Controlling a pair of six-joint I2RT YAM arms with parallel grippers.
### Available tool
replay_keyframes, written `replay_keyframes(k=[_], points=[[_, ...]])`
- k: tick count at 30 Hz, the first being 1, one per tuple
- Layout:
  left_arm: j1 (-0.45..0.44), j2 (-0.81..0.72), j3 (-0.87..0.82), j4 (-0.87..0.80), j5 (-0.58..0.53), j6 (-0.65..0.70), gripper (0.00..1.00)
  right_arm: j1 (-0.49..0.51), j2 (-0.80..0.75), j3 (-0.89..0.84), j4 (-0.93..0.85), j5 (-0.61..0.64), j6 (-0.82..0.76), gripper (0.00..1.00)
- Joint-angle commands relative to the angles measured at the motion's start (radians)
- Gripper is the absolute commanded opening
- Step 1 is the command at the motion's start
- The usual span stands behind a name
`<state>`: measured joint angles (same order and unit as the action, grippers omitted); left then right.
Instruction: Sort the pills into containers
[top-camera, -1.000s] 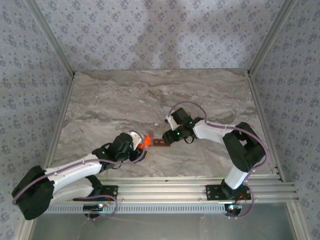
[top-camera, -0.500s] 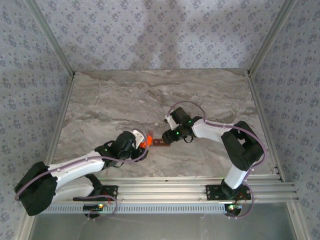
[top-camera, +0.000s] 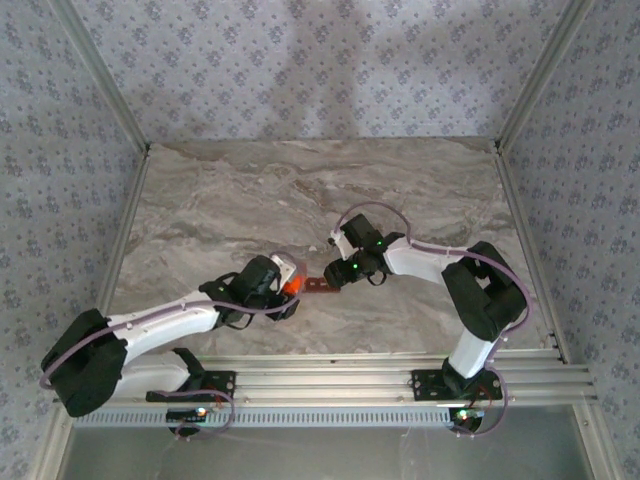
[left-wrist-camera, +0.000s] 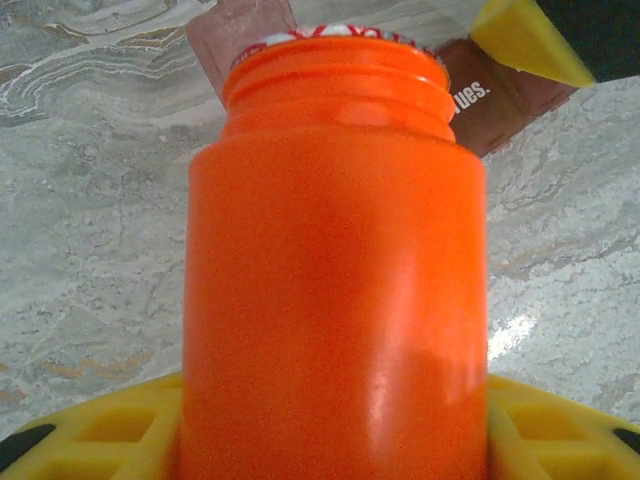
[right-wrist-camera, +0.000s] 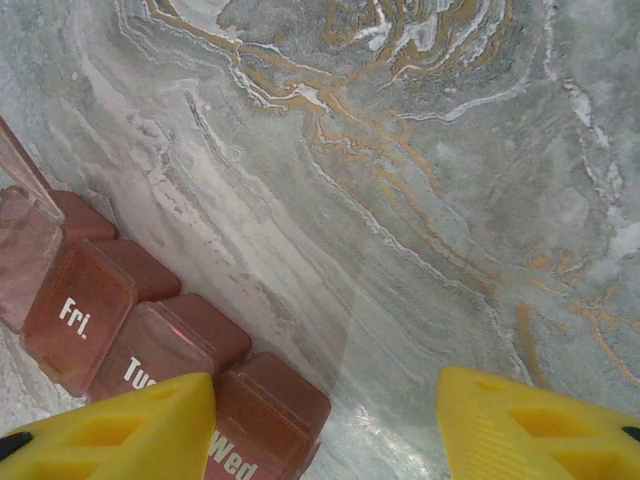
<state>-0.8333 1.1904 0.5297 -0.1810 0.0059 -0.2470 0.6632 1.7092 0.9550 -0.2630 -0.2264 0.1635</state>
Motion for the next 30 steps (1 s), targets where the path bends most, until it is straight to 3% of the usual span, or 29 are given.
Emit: replay_keyframes(k=[1, 30], points=[[-0.007, 0.02, 0.042, -0.042, -0.011, -0.016, 0.0, -0.009, 0.023, 0.015, -0.046, 0.013, -0.012, 0.61], [-0.007, 0.103, 0.175, -0.24, 0.007, -0.039, 0.0, -0.018, 0.036, 0.016, -0.047, 0.008, -0.002, 0.6]])
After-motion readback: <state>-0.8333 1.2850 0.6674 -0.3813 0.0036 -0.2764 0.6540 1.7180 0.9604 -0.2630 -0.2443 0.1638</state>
